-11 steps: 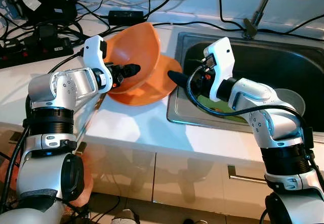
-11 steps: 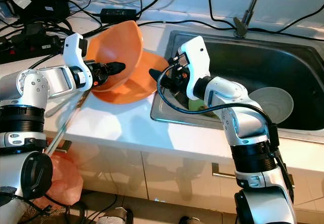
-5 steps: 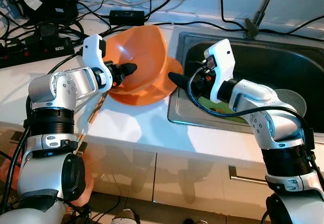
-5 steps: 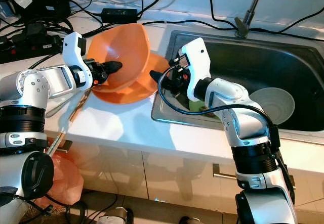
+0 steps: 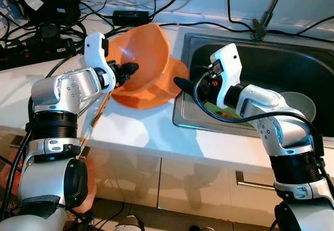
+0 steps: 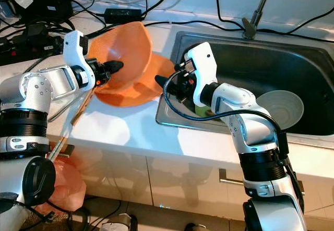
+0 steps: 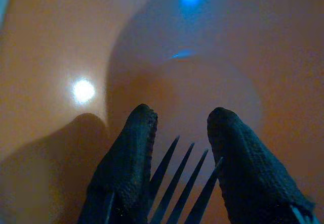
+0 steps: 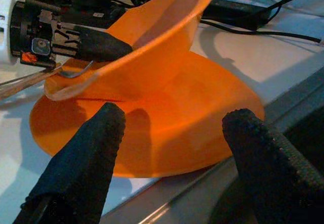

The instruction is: Kitchen organization

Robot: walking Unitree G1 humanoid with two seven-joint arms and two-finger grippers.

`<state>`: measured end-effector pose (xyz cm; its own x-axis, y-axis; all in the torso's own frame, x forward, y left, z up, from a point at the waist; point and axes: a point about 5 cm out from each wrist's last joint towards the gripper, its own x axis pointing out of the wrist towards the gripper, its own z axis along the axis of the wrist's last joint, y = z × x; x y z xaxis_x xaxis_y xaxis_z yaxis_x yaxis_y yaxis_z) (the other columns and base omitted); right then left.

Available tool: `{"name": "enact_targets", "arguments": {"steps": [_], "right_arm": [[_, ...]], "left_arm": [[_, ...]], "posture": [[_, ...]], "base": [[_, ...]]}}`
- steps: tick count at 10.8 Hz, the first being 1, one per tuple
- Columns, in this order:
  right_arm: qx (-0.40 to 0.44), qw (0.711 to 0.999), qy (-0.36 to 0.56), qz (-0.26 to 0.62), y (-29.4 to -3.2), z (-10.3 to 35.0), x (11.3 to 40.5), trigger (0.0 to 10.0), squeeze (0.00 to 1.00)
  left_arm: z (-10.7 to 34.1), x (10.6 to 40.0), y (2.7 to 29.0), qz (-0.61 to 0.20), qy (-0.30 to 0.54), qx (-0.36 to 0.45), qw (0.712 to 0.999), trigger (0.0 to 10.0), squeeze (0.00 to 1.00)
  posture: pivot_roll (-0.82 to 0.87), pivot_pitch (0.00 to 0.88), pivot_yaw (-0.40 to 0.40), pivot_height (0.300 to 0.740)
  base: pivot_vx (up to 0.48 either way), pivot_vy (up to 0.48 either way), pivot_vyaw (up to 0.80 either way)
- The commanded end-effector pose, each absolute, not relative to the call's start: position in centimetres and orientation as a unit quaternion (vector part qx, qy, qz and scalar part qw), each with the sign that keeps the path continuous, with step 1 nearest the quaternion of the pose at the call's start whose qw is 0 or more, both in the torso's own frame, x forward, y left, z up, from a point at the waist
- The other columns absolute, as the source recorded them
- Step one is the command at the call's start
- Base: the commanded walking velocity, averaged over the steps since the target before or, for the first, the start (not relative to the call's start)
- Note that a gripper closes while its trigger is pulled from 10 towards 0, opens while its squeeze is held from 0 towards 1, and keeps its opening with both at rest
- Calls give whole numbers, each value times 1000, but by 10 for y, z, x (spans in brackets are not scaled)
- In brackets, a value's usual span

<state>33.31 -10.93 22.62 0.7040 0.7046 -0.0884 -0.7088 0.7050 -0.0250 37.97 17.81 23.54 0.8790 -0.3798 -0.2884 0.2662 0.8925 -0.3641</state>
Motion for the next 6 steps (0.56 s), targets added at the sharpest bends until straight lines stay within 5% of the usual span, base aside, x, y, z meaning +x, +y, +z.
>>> {"name": "enact_targets", "arguments": {"steps": [1,6], "right_arm": [[-36,919,30,391,-107,228,331,10000,0],[-34,921,26,387,-107,228,332,10000,0]], "left_arm": [[247,380,178,-172,158,-135,963,10000,0],[263,382,178,-175,121,-108,971,10000,0]], "posture": [[164,96,-10,740],[165,85,-4,740]], "base": [[0,0,0],[0,0,0]]}}
